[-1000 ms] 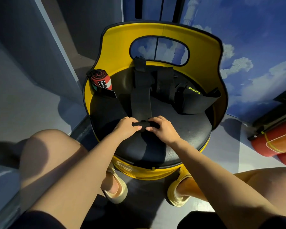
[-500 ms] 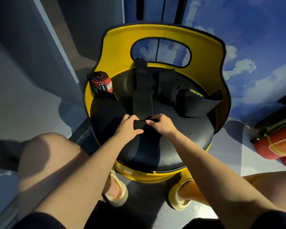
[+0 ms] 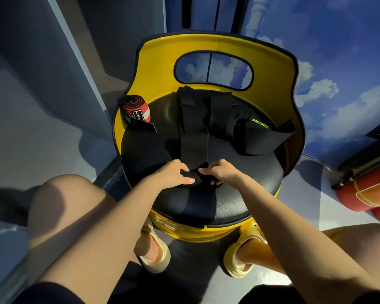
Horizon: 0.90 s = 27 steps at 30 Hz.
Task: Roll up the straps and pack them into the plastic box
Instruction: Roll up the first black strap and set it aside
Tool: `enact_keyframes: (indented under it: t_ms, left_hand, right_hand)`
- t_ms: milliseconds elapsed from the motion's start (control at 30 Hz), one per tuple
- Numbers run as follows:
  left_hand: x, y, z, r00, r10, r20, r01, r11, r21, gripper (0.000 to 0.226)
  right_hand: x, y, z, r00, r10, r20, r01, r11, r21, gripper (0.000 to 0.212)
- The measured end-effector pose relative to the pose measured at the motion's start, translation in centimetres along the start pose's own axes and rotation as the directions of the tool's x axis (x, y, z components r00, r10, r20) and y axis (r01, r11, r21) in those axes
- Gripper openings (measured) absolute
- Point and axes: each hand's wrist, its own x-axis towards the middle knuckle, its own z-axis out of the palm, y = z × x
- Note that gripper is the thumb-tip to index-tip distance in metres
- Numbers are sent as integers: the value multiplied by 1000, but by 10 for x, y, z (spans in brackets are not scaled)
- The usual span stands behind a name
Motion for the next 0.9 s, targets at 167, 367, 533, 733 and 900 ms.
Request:
enact_keyframes:
  t_ms: [167,367,533,733,900]
  left_hand:
    - [-2,4,-3,995,10,97,-17,997,73,54]
    - [-3,15,-11,984,17,176,-47,984,171,50]
    - [-2,22,-15,971,27,238,-73,980,187,67]
    - [4,21,-15,962,-19,274,-33,982,185,83]
    - [6,21,-15,952,-34,303,-17,986,167,84]
  right_hand:
    - [-8,4,1,999,-18,-50,12,993,-115,29]
    - [-7,-7,5,912,-96,-399,163,977,139,51]
    - [19,-31,-2,934,-37,-355,168,923,346,59]
    - [44,-35,-7,977,-2,-211,153,695,703,45]
    - [54,-39,-5,967,-88,-240,233,685,690,41]
